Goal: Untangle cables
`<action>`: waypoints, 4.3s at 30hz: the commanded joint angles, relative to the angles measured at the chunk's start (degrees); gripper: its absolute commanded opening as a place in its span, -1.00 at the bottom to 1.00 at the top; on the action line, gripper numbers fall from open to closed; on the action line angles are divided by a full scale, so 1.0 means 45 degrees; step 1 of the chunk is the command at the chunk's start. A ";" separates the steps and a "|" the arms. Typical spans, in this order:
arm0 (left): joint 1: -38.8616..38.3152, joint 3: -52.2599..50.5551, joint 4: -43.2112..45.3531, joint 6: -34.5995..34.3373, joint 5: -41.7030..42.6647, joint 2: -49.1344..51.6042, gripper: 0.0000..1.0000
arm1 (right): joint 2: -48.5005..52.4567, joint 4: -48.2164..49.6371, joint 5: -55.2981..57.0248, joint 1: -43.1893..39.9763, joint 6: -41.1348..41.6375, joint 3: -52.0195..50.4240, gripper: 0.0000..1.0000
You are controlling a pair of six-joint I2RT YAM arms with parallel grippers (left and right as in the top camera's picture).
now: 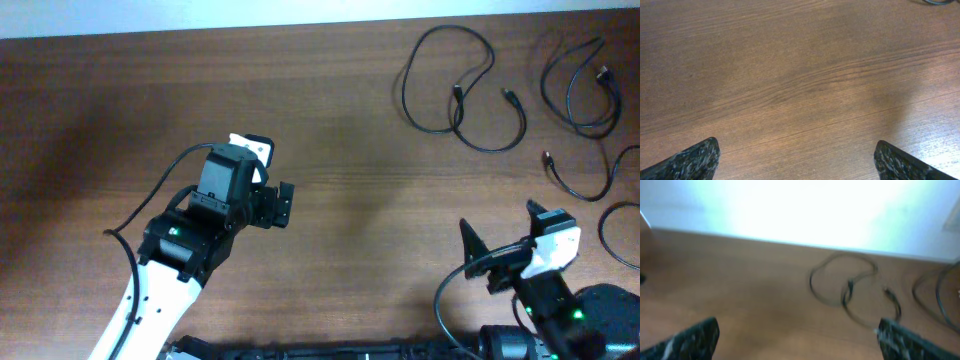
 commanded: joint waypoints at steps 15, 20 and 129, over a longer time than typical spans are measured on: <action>0.0049 0.0185 0.0015 0.0160 -0.0107 -0.0131 0.98 | -0.2715 0.7111 -0.1413 0.0068 -0.0005 -0.6295 0.97; 0.0049 0.0185 0.0015 0.0160 -0.0107 -0.0131 0.97 | -0.2715 0.7946 -0.1409 0.0068 -0.0005 -0.6717 0.97; 0.0049 0.0185 0.0015 0.0160 -0.0107 -0.0131 0.98 | -0.2686 0.7349 0.4031 0.0049 0.0767 -0.8262 0.97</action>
